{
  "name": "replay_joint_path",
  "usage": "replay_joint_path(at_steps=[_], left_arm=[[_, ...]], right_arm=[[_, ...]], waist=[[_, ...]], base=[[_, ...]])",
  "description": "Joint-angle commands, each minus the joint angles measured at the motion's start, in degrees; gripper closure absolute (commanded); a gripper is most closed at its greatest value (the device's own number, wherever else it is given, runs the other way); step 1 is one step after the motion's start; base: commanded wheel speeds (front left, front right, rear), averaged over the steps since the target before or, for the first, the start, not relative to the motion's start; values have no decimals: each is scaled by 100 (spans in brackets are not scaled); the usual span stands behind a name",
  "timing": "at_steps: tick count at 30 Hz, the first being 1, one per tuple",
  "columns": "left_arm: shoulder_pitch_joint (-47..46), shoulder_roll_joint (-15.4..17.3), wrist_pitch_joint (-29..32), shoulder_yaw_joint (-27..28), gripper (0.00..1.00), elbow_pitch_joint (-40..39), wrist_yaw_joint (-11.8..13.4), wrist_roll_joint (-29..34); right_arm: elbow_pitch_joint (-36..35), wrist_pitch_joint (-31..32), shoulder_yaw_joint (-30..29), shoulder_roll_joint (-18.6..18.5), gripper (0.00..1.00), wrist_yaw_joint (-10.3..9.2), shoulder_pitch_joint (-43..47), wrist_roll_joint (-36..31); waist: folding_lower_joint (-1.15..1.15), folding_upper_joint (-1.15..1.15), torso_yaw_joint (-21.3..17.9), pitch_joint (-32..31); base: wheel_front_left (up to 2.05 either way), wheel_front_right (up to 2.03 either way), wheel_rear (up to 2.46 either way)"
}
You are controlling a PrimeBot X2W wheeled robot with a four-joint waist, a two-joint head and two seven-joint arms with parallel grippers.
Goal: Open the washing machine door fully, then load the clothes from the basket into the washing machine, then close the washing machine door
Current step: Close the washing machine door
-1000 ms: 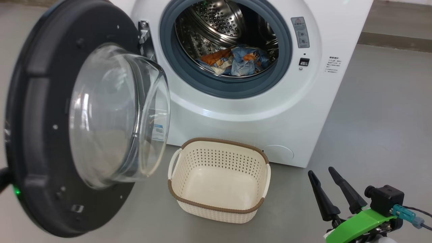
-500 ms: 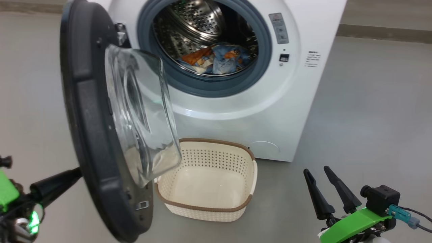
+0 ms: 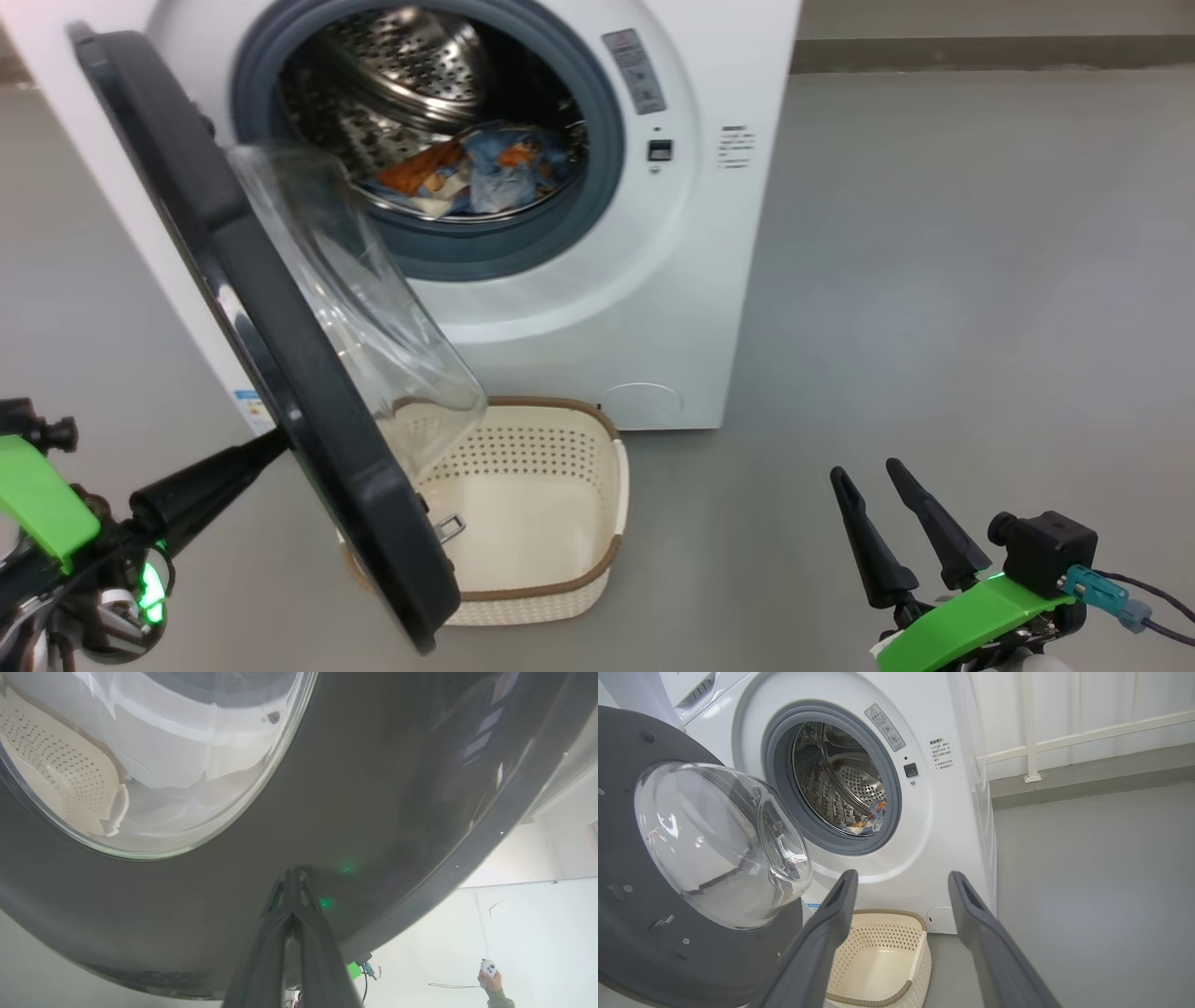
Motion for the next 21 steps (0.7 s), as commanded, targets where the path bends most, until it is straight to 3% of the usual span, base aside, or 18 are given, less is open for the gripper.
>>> replay_joint_path(at_steps=[1,13,21], left_arm=[[-223,61,-55,192,100,-160,-81,-13],[-507,-208,-355,225,100,168,-363,-42],[-668,-207,-420,193,100,317,-464,26]], right_arm=[[-147,-28,158,-26,0,8,-213,-32],[-127,-28,211,-70,0,8,-286,2],[-146,-28,154,-57,0,8,-281,-4]], waist=[[0,0,-329,4],[0,0,-966,-5],[0,0,-1064,33]], base=[[0,0,0],[0,0,0],[0,0,0]])
